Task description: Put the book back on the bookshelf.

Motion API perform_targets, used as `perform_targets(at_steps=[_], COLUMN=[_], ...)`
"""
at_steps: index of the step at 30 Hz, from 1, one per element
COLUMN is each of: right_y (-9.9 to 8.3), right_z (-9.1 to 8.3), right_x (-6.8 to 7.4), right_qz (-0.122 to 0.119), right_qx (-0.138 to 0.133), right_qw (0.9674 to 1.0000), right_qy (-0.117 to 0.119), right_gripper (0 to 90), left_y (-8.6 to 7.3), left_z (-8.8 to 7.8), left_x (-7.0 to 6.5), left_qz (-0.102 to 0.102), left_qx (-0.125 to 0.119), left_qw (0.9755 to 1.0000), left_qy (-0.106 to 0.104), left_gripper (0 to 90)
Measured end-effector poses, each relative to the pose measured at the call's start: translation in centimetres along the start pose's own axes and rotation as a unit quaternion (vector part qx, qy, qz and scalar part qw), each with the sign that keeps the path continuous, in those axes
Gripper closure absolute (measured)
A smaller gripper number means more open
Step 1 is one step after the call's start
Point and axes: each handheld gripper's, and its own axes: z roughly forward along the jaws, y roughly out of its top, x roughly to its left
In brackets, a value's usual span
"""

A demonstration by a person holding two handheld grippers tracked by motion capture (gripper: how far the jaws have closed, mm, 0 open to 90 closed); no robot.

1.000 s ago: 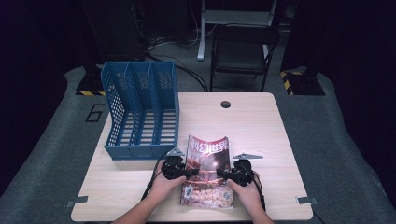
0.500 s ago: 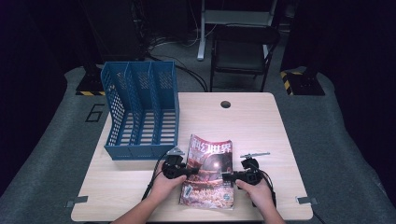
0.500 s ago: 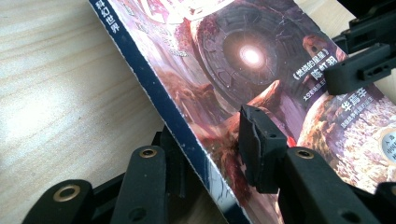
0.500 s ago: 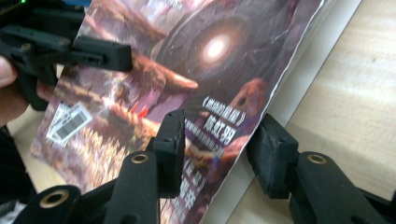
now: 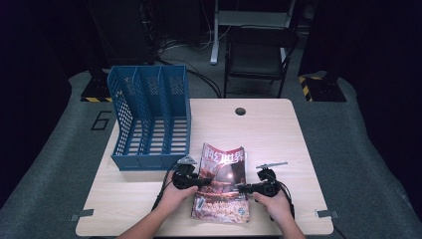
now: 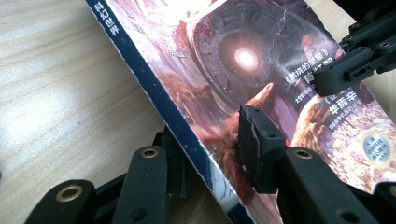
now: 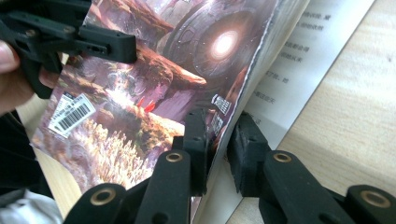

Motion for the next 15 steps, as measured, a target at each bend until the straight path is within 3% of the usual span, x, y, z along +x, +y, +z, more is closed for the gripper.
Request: perform_targets(at_steps=[1, 8, 9, 11, 15], right_y=[0.1, 0.2, 0.2, 0.3, 0.3], right_z=[0.0, -0.8, -0.8, -1.1, -1.5], right_x=[0.0, 1.2, 1.2, 1.7, 2.3], right_qz=[-0.016, -0.049, -0.049, -0.062, -0.09], right_qx=[-0.004, -0.024, -0.024, -0.038, -0.055], right_qw=[0.9999, 0.9984, 0.9984, 0.9972, 0.9941], right_qy=[-0.004, -0.016, -0.016, -0.018, -0.026], right_gripper=[78.3, 79.8, 79.8, 80.8, 81.0], left_y=[0.1, 0.5, 0.7, 0.8, 1.0], left_z=[-0.2, -1.3, -1.7, -2.5, -3.0], left_x=[0.1, -0.3, -0.1, -0.2, -0.3], left_qz=[0.0, 0.0, 0.01, 0.004, 0.005], left_qx=[0.007, -0.007, -0.005, -0.016, -0.022], left_qw=[1.0, 0.9999, 0.9998, 0.9995, 0.9994], left_qy=[-0.005, -0.011, -0.014, -0.025, -0.025], left_gripper=[65.8, 68.6, 68.6, 69.9, 71.7])
